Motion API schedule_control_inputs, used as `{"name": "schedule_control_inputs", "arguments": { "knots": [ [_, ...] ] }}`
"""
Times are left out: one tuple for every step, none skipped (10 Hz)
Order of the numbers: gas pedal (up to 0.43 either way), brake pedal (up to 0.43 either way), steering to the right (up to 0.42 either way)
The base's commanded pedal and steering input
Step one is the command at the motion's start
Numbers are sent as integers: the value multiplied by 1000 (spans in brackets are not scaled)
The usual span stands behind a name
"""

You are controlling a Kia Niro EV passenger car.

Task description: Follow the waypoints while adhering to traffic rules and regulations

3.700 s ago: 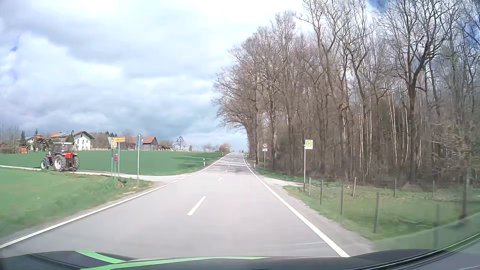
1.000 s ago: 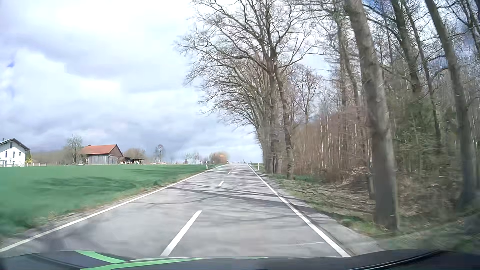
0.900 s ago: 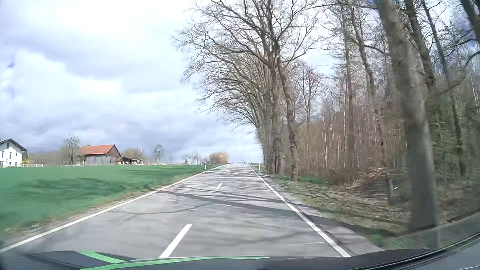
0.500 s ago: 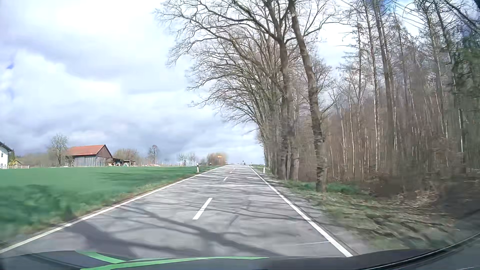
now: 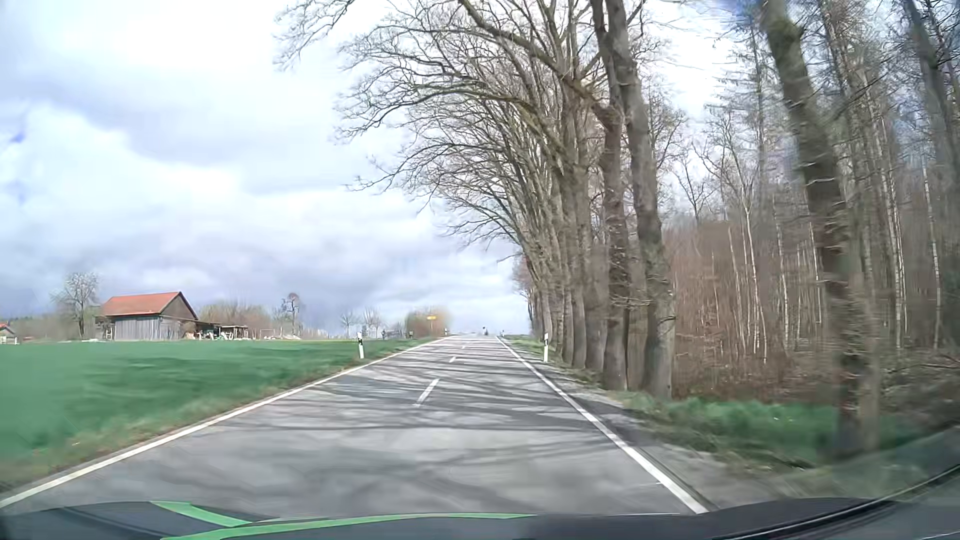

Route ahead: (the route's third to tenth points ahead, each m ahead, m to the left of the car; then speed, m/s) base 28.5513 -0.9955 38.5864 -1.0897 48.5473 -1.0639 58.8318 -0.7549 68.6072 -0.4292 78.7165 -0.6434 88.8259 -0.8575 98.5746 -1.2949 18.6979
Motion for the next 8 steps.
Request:
{"name": "schedule_control_inputs", "arguments": {
  "knots": [
    [331,0,3],
    [331,0,3],
    [331,0,3],
    [331,0,2],
    [331,0,2],
    [331,0,2],
    [331,0,2],
    [331,0,2]
  ]
}}
